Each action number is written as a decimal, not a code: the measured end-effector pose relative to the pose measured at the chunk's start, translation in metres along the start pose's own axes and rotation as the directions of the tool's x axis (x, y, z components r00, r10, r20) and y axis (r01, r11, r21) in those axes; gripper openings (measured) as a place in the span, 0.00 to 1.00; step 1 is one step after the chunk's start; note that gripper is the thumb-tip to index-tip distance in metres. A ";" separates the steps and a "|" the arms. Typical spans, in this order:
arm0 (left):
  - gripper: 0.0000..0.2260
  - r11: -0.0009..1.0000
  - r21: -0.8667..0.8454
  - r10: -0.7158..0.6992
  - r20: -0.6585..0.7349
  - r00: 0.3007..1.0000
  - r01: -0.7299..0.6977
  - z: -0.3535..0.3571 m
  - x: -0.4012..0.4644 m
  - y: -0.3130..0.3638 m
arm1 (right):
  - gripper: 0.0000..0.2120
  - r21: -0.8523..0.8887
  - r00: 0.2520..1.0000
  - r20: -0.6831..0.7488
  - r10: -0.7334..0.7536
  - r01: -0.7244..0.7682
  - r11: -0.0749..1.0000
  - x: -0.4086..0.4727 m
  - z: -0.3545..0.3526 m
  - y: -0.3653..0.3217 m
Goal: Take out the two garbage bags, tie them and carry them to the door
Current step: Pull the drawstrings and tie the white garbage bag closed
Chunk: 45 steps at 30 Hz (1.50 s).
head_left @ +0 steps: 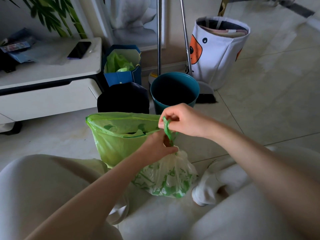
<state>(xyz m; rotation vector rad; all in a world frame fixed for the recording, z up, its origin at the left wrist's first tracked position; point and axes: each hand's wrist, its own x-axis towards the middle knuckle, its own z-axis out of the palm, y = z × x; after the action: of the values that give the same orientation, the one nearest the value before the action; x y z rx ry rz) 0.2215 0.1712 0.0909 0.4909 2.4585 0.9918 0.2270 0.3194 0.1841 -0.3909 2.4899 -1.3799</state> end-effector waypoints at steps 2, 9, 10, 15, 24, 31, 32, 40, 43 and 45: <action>0.25 0.998 0.056 -0.024 -0.004 1.000 0.024 0.004 0.003 -0.003 | 0.08 0.023 0.997 -0.079 0.002 0.000 1.000 -0.002 -0.011 -0.001; 0.31 0.955 0.295 -0.099 0.192 0.976 0.039 0.033 0.012 -0.022 | 0.07 -0.084 0.968 -0.238 -0.073 0.055 0.995 -0.017 -0.047 0.003; 0.28 0.980 0.193 -0.080 0.189 0.979 0.043 0.039 0.014 -0.020 | 0.07 -0.090 0.962 -0.263 -0.079 0.057 0.994 -0.018 -0.050 0.003; 0.26 0.997 -0.078 0.008 0.069 0.998 -0.002 0.063 0.034 0.004 | 0.05 0.085 0.944 -0.329 -0.013 0.043 0.995 -0.022 -0.066 0.008; 0.06 0.930 -0.330 -0.214 -0.127 0.969 0.162 0.069 0.093 0.041 | 0.13 0.302 0.874 -0.467 0.139 0.010 0.953 -0.017 -0.089 0.021; 0.05 0.928 -0.293 -0.273 -0.116 0.955 0.230 0.060 0.125 0.034 | 0.08 0.382 0.778 -0.494 0.388 -0.207 0.901 -0.002 -0.112 0.057; 0.07 0.931 -0.273 -0.281 -0.110 0.954 0.242 0.059 0.127 0.030 | 0.07 0.389 0.757 -0.484 0.439 -0.264 0.883 0.003 -0.113 0.067; 0.18 0.923 -0.253 -0.299 0.006 0.954 0.291 0.033 0.128 0.010 | 0.07 0.224 0.679 -0.449 0.581 -0.544 0.809 0.026 -0.099 0.114; 0.25 0.922 -0.267 -0.274 0.065 0.959 0.282 0.021 0.118 0.004 | 0.06 -0.019 0.728 -0.473 0.496 -0.571 0.820 0.025 -0.093 0.112; 0.26 0.938 -0.226 -0.253 0.078 0.964 0.264 0.010 0.108 -0.005 | 0.10 -0.176 0.777 -0.469 0.419 -0.547 0.819 0.022 -0.088 0.105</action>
<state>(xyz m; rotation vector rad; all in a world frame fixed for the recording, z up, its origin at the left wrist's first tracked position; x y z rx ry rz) 0.1353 0.2249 0.0524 0.1065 2.2511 1.1240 0.1642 0.4344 0.1372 0.5394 2.8509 -0.9304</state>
